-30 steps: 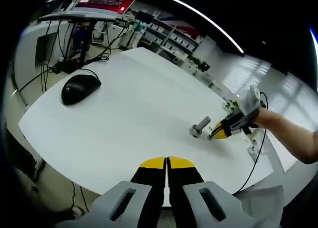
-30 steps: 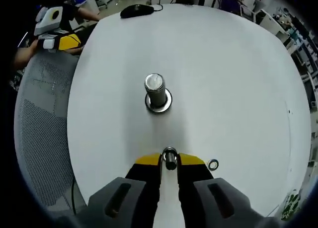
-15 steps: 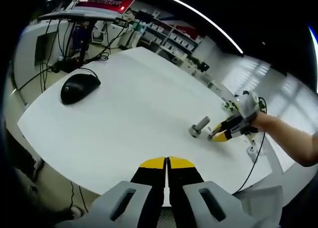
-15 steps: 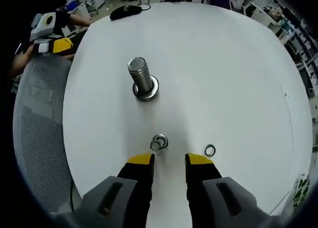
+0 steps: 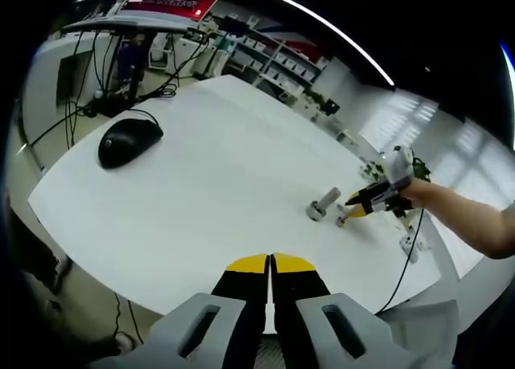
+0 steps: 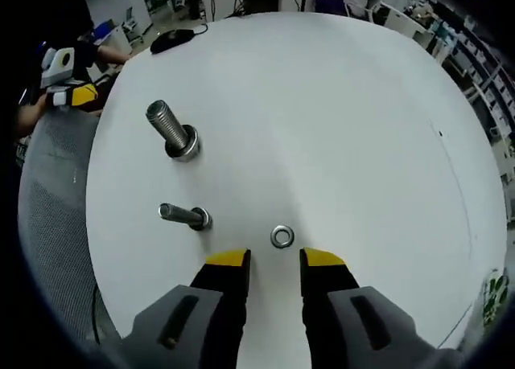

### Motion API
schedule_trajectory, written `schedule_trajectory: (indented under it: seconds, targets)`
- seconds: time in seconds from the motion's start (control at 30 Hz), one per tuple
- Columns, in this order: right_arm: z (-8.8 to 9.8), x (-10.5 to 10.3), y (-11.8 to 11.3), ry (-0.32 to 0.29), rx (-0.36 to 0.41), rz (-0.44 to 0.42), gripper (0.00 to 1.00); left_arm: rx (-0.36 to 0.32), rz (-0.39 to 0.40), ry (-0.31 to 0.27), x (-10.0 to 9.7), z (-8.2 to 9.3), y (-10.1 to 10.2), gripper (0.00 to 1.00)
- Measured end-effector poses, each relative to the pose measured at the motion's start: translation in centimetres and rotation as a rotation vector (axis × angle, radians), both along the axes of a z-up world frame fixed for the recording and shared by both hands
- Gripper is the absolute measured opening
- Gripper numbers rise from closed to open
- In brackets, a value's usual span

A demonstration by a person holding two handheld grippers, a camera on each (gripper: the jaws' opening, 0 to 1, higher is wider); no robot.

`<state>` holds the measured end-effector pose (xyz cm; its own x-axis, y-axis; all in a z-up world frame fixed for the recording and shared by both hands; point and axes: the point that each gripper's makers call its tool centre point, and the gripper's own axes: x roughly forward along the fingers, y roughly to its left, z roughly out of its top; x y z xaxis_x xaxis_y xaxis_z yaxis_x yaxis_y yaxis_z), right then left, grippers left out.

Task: Place the washer onto the threaded stud by aligning its center hole with the stud, sliding it down to the base, and recovering from edge contact or off-axis alignment until the washer reaches the visible bottom stop.

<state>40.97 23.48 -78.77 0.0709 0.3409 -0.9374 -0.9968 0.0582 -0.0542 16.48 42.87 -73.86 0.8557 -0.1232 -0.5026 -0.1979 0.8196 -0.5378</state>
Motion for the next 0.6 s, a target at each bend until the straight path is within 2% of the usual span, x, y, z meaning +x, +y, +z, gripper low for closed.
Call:
schedule_trajectory:
  seconds: [0.1, 0.13, 0.27, 0.33, 0.4, 0.47, 0.6]
  targets:
    - [-0.2, -0.1, 0.3, 0.013, -0.026, 0.018, 0.26, 0.000, 0.000, 0.002, 0.0, 0.0, 0.0, 0.00]
    - [-0.4, -0.1, 0.2, -0.003, -0.051, 0.044, 0.26, 0.000, 0.000, 0.002, 0.0, -0.1, 0.0, 0.00]
    - [-0.6, 0.2, 0.4, 0.043, -0.053, 0.074, 0.22, 0.004, 0.004, 0.003, 0.0, -0.1, 0.1, 0.00]
    - [-0.7, 0.4, 0.2, 0.042, -0.087, 0.105, 0.22, 0.002, 0.003, 0.002, 0.0, 0.0, 0.1, 0.00]
    - [-0.7, 0.6, 0.3, 0.046, -0.099, 0.095, 0.21, 0.002, 0.003, 0.003, 0.0, -0.1, 0.1, 0.00]
    - [-0.8, 0.9, 0.4, 0.027, -0.115, 0.102, 0.14, 0.002, 0.003, 0.004, 0.0, -0.1, 0.1, 0.00]
    - [-0.9, 1.0, 0.2, 0.013, -0.146, 0.106, 0.14, 0.008, 0.007, 0.004, 0.0, -0.1, 0.2, 0.00]
